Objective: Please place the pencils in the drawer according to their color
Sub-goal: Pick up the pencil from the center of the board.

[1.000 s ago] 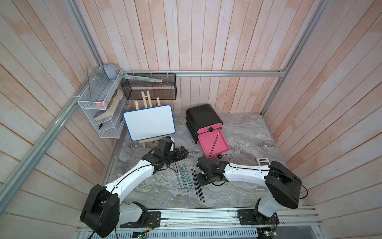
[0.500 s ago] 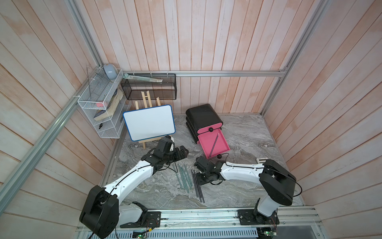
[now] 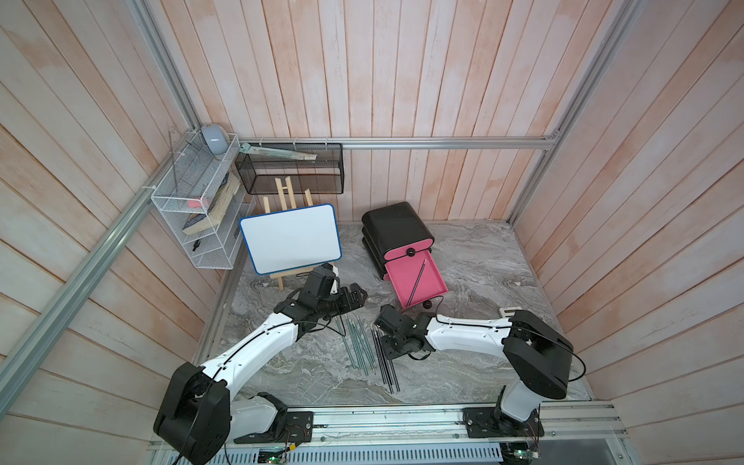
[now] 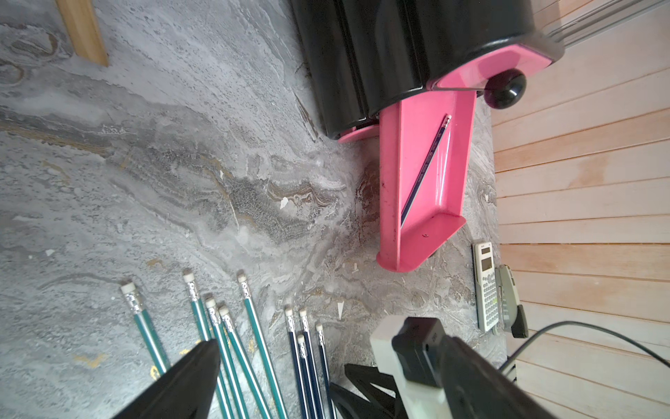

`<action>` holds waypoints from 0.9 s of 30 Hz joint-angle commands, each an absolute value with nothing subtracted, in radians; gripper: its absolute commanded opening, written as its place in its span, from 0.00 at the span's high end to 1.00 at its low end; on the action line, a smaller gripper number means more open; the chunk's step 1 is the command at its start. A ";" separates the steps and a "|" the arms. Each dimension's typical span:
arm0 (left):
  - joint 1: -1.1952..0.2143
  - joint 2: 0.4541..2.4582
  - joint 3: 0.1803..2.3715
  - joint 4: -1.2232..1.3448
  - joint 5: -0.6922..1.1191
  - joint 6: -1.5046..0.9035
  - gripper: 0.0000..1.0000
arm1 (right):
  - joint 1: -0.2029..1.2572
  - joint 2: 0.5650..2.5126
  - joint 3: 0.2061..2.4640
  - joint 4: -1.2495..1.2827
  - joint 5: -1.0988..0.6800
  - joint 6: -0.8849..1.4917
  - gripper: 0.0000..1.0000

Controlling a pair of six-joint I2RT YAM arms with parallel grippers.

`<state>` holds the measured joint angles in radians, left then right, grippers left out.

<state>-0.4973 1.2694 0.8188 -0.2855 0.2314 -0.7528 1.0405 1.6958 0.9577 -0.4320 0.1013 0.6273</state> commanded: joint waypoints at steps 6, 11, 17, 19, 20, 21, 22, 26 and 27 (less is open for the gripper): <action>-0.491 1.264 0.816 -0.260 0.246 -0.750 0.00 | 1.025 1.611 0.920 -0.546 0.182 0.646 0.70; -0.490 1.272 0.821 -0.259 0.253 -0.749 0.00 | 1.025 1.578 0.943 -0.543 0.158 0.663 0.70; -0.491 1.280 0.823 -0.260 0.255 -0.747 0.00 | 1.025 1.626 0.946 -0.521 0.141 0.661 0.70; -0.491 1.279 0.821 -0.260 0.256 -0.746 0.01 | 1.025 1.645 0.939 -0.506 0.135 0.660 0.70; -0.491 1.279 0.821 -0.259 0.256 -0.746 0.00 | 1.025 1.654 0.932 -0.499 0.135 0.660 0.70; -0.491 1.279 0.819 -0.258 0.255 -0.746 0.00 | 1.025 1.665 0.927 -0.493 0.133 0.660 0.70; -0.491 1.279 0.818 -0.258 0.256 -0.746 0.00 | 1.025 1.674 0.923 -0.488 0.130 0.660 0.70; -0.491 1.278 0.815 -0.258 0.256 -0.747 0.00 | 1.023 1.692 0.900 -0.468 0.118 0.663 0.70; -0.491 1.278 0.815 -0.258 0.257 -0.749 0.01 | 1.023 1.694 0.895 -0.462 0.117 0.663 0.70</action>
<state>-0.4973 1.2736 0.8188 -0.2722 0.2466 -0.7528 1.0306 1.6752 0.9222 -0.4759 0.1291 0.6540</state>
